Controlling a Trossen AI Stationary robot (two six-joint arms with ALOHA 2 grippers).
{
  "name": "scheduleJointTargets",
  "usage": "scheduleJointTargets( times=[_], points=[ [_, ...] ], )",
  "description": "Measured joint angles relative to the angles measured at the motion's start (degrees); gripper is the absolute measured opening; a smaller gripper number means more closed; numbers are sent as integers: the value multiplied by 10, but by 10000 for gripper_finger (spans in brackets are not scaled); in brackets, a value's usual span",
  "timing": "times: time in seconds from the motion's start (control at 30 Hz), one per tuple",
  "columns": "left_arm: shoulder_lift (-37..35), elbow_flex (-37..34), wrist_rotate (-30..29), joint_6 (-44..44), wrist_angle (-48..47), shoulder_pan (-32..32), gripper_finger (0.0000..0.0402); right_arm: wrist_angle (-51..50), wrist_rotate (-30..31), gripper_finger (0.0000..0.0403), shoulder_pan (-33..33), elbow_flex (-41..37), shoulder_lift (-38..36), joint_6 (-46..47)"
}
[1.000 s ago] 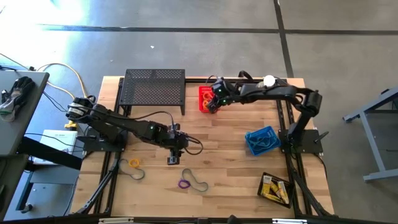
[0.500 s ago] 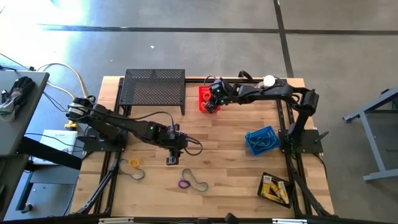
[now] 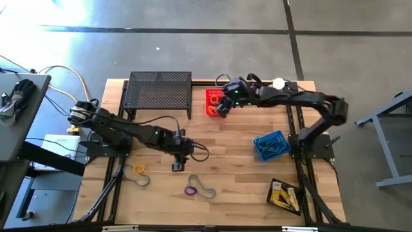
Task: Pick & Place Office Desk Supplies
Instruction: Put the blue rubber band into the blue bin
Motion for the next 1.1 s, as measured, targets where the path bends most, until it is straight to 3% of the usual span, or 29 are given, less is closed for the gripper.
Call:
scheduleJointTargets(
  times=[0.33,0.6,0.87,1.1],
  points=[
    [-18,0,2,-67,1,-10,223,-166,-131,177,84,0,-166,36],
    [-17,0,-27,-53,1,-51,223,-297,-194,176,195,0,-211,122],
    [-16,0,-73,-45,76,-106,223,-345,-175,176,328,0,-209,232],
    [14,0,-127,-49,97,-147,223,-344,-31,176,457,0,-204,298]
  ],
)
